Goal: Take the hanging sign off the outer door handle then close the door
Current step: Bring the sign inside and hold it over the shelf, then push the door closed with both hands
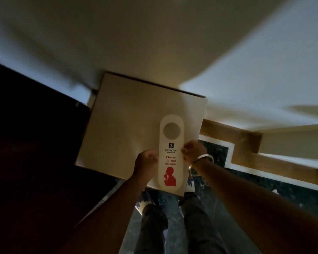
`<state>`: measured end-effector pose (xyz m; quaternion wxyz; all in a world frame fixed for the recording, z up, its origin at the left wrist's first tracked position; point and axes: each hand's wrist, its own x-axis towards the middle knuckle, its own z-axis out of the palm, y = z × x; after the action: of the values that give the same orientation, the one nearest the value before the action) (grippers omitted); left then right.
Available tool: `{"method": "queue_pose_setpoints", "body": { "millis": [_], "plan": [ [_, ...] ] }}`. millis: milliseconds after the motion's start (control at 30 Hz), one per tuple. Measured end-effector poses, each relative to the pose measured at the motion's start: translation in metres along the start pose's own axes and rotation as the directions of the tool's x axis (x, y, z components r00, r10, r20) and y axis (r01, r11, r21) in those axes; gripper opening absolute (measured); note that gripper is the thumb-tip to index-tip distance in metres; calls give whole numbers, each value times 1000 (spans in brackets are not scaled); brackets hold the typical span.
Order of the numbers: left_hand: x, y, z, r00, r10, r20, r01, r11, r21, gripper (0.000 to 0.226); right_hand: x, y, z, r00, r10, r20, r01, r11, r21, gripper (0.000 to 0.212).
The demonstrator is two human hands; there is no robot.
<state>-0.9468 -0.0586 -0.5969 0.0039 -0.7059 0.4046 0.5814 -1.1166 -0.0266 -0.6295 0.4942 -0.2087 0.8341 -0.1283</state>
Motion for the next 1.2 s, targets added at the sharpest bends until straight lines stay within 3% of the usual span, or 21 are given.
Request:
{"method": "queue_pose_setpoints", "body": {
  "millis": [167, 300, 400, 500, 667, 767, 833, 967, 1100, 1200],
  "plan": [
    [21, 0, 11, 999, 25, -20, -24, 999, 49, 40, 12, 10, 3, 999, -17, -44, 14, 998, -62, 12],
    [-14, 14, -9, 985, 162, 61, -173, 913, 370, 48, -27, 0, -20, 991, -132, -11, 127, 975, -180, 39],
    [-59, 35, -47, 947, 302, 112, -283, 613, 738, 52, -73, -21, -48, 959, -276, 60, 281, 908, -310, 56],
    [-110, 63, -91, 909, 391, 147, -261, 256, 931, 57, -119, -46, -74, 912, -393, 116, 400, 794, -458, 65],
    [-225, 97, -159, 771, 625, 127, -144, -23, 989, 53, -195, -90, -103, 799, -572, 188, 539, 539, -647, 74],
    [-284, 105, -199, 785, 608, 120, -25, -162, 987, 74, -219, -124, -101, 693, -672, 263, 629, 385, -675, 80],
    [-312, 107, -224, 821, 568, 64, 48, -180, 982, 92, -228, -145, -91, 609, -727, 318, 696, 296, -654, 83],
    [-365, 102, -271, 847, 505, -167, 280, -157, 947, 89, -255, -197, -60, 456, -805, 379, 813, 203, -546, 90],
    [-428, 101, -298, 815, 476, -331, 427, -108, 898, 88, -313, -252, -22, 219, -876, 429, 914, 30, -406, 96],
    [-469, 102, -311, 744, 473, -473, 572, -83, 816, 88, -365, -282, 0, 69, -893, 446, 965, -54, -257, 96]
  ]
}}
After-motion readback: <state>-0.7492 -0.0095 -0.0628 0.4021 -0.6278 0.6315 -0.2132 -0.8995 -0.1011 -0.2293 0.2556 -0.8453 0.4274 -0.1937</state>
